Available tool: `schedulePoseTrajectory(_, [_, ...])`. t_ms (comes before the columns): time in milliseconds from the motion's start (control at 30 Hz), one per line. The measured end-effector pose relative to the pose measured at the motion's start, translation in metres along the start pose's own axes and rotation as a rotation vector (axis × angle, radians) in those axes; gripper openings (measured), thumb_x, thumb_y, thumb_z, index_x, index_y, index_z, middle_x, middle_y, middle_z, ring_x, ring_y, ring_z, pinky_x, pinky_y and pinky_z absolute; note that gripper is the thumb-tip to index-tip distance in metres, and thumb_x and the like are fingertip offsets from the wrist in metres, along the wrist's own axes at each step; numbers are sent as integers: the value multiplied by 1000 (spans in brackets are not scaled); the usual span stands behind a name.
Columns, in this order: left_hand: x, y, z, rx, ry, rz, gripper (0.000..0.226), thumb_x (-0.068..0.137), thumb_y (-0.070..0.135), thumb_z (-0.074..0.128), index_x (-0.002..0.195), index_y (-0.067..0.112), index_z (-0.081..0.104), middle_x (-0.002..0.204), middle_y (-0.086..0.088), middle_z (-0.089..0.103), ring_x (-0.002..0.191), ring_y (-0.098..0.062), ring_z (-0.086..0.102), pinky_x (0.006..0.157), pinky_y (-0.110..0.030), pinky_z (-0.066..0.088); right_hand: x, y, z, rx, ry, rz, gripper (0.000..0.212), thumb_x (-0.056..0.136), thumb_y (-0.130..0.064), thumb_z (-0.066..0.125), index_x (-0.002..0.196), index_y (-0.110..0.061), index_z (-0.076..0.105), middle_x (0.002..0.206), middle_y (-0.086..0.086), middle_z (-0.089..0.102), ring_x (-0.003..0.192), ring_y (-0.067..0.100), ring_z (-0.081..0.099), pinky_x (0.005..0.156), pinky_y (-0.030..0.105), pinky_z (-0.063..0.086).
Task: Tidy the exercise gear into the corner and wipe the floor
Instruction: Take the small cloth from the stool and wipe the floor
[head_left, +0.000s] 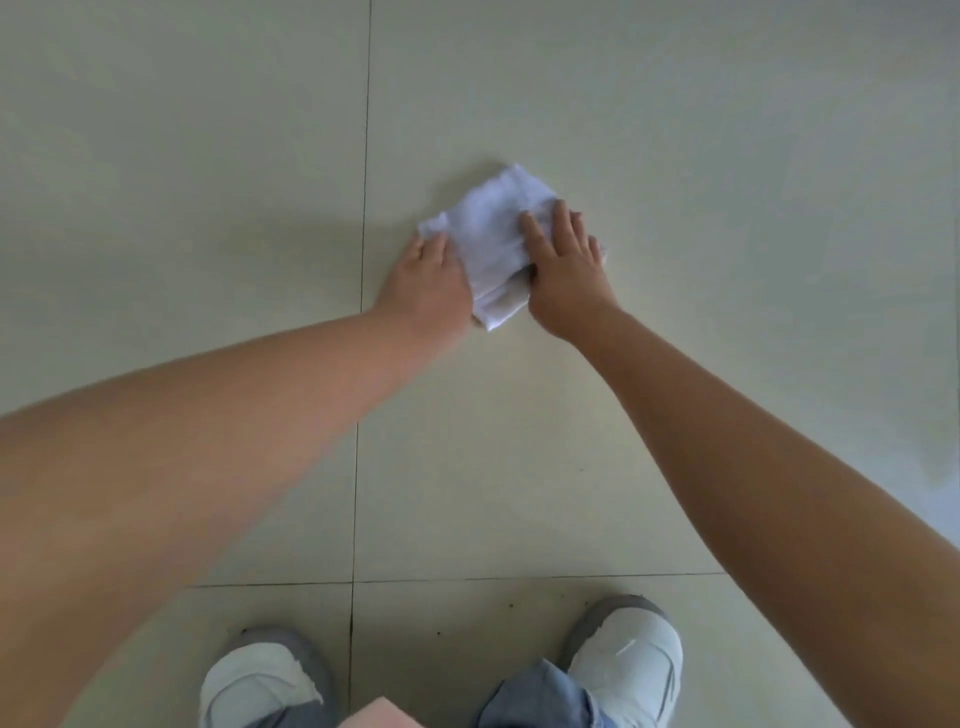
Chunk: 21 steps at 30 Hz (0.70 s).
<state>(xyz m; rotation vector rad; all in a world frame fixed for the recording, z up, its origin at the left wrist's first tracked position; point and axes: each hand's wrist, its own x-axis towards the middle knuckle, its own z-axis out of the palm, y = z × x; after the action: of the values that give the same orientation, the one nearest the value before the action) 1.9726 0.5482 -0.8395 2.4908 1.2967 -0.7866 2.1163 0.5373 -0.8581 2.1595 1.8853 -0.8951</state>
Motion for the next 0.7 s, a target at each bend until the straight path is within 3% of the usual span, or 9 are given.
schedulePoseTrajectory(100, [-42,-29,30,96,122,159,47,77,5,31,103,-13,66,105,-30,67,106,-35,65,89,-31,53,-21,-23,18,-42,-62,-145,59,97,-14,36,149,-29,13,159,10,-10,147,26,-8,118,34,-5])
schedulePoseTrajectory(200, [-72,-33,57,189,112,247,46,61,15,38,77,-8,75,80,-24,74,75,-34,74,61,-31,59,-62,-26,35,-61,-112,-169,63,95,-10,37,149,-29,12,159,10,-9,148,26,-8,119,32,-5])
schedulePoseTrajectory(300, [-83,-18,53,245,34,402,48,72,9,37,97,-10,72,104,-29,69,99,-35,70,80,-33,57,-114,-13,57,-27,-137,-85,65,95,-5,36,150,-24,9,158,12,-9,147,28,-7,114,27,-9])
schedulePoseTrajectory(333, [-84,-10,51,212,0,425,48,71,9,34,89,-8,75,96,-26,73,92,-32,73,74,-31,58,-133,-6,66,-65,-120,-51,66,93,-4,41,150,-20,12,158,15,-5,147,32,-2,114,32,-7])
schedulePoseTrajectory(400, [-82,19,47,151,122,559,49,68,10,31,71,-3,78,79,-18,76,75,-26,76,62,-27,59,-166,10,79,-107,-47,94,69,85,-1,57,146,-11,27,155,22,15,143,39,19,117,45,21])
schedulePoseTrajectory(467, [-77,57,44,139,78,655,47,83,6,31,102,-17,67,112,-32,65,111,-29,65,93,-26,51,-188,33,79,-40,-96,273,65,92,-2,44,149,-13,15,158,15,3,146,33,8,119,40,23])
schedulePoseTrajectory(500, [-70,76,45,149,52,688,46,94,4,26,128,-22,44,139,-36,41,136,-34,41,112,-30,32,-196,46,77,-11,-145,355,63,96,-4,33,151,-15,4,159,9,-8,148,27,-2,120,34,16])
schedulePoseTrajectory(567, [-63,110,38,211,-200,695,49,103,9,17,146,-12,9,155,-29,4,147,-38,2,120,-39,3,-205,64,64,-45,-206,447,62,97,-4,27,150,-14,-5,158,2,-15,148,21,-7,120,28,10])
schedulePoseTrajectory(700, [-39,149,15,309,-166,712,51,102,20,33,145,-6,25,155,-28,12,145,-41,8,119,-44,4,-199,80,40,-81,-389,433,62,96,-7,33,150,-10,3,159,1,-9,148,21,1,121,31,13])
